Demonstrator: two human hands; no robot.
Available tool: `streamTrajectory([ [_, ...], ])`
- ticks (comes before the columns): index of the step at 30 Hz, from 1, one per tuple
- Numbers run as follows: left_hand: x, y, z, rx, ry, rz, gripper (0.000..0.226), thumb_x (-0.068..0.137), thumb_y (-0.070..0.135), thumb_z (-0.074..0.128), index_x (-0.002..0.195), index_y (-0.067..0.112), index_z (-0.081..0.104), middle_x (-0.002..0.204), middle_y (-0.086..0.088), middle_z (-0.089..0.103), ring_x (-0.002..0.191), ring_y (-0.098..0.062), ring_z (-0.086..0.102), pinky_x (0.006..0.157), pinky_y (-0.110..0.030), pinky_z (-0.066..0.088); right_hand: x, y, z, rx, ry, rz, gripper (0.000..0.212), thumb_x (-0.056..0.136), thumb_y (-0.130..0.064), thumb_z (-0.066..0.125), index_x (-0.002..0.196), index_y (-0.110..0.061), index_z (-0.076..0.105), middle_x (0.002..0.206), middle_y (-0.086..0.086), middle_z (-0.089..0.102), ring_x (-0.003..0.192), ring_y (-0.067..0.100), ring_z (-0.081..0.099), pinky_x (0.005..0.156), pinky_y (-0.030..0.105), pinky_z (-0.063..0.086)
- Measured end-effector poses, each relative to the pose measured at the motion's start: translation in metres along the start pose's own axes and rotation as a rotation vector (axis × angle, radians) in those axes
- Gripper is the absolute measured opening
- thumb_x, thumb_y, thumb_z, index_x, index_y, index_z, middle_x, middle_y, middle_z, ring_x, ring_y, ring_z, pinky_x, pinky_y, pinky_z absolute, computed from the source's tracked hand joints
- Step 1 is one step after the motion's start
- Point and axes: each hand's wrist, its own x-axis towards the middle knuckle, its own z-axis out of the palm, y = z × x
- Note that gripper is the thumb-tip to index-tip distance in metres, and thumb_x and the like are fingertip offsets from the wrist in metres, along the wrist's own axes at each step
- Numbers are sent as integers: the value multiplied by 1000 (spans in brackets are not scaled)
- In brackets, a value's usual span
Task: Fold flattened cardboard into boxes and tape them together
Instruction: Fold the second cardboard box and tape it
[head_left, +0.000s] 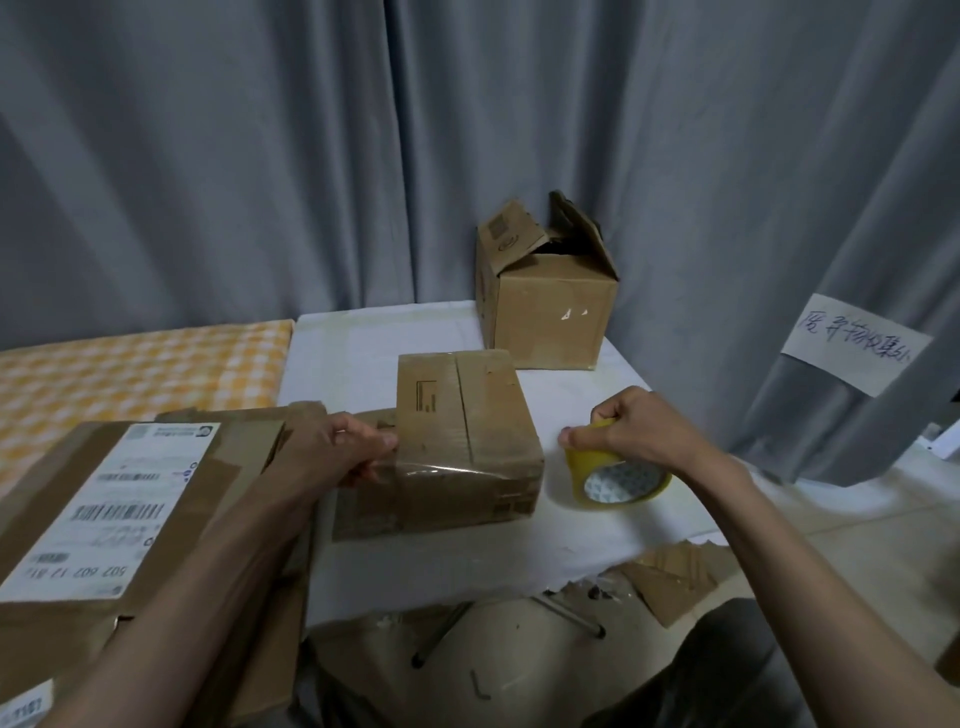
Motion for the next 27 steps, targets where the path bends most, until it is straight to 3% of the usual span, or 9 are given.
streamTrajectory([
  [5, -1, -11, 0, 44, 1, -14, 33, 77, 33, 79, 81, 2, 68, 71, -10, 71, 65, -20, 69, 56, -24, 54, 8, 9, 12, 54, -50, 0, 59, 68, -53, 84, 46, -21, 40, 60, 1, 51, 88, 20, 72, 62, 26, 37],
  [8, -2, -17, 4, 12, 25, -48, 38, 79, 29, 78, 93, -4, 64, 68, -8, 71, 60, -17, 68, 55, -27, 56, 10, 10, 16, 65, -75, -14, 54, 69, -55, 83, 55, -16, 49, 58, 2, 44, 59, 15, 52, 56, 21, 34],
  [11, -7, -13, 11, 126, 79, -58, 39, 81, 37, 76, 98, 5, 62, 80, -9, 73, 68, -18, 70, 62, -34, 59, 11, 12, 18, 94, -122, -32, 51, 72, -57, 80, 58, -17, 52, 58, 2, 44, 54, 11, 44, 50, 15, 34],
  [13, -11, -5, 11, 504, 135, 6, 44, 82, 52, 69, 108, 17, 61, 112, -10, 67, 94, -21, 66, 78, -36, 56, 11, 15, 20, 97, -139, -45, 51, 73, -58, 79, 57, -17, 52, 57, 2, 46, 54, 11, 46, 56, 21, 37],
  [15, -15, 5, 15, 766, 217, 111, 69, 86, 54, 65, 138, 14, 46, 144, -12, 47, 125, -29, 51, 99, -43, 47, 11, 16, 21, 93, -127, -49, 52, 75, -57, 78, 53, -20, 49, 56, 0, 48, 53, 9, 47, 58, 25, 38],
  [19, -27, 34, 77, 842, 213, 565, 39, 94, 38, 56, 125, 14, 52, 122, -6, 56, 110, -24, 54, 90, -37, 49, 9, 15, 24, 107, -126, -58, 51, 78, -56, 77, 52, -20, 53, 57, -2, 54, 55, 7, 52, 60, 26, 42],
  [22, -22, 42, 140, 919, 146, 613, 49, 99, 47, 41, 128, 8, 51, 132, -15, 54, 120, -27, 53, 93, -34, 48, 6, 16, 26, 125, -150, -54, 51, 84, -58, 69, 62, -12, 63, 72, 3, 68, 75, 12, 67, 69, 29, 53],
  [24, -13, 34, 159, 999, 24, 447, 74, 98, 62, 22, 150, 8, 26, 159, -16, 23, 146, -31, 24, 117, -41, 26, 3, 22, 26, 193, -174, -17, 58, 87, -61, 62, 86, -4, 74, 107, 11, 74, 105, 18, 68, 86, 32, 57],
  [27, -5, 8, 154, 994, 83, 409, 93, 89, 77, 9, 157, 14, 4, 166, -6, -1, 152, -22, 6, 118, -31, -2, -5, 29, 24, 374, -252, 35, 56, 87, -63, 62, 108, -12, 75, 128, 3, 65, 102, -5, 63, 80, 12, 53],
])
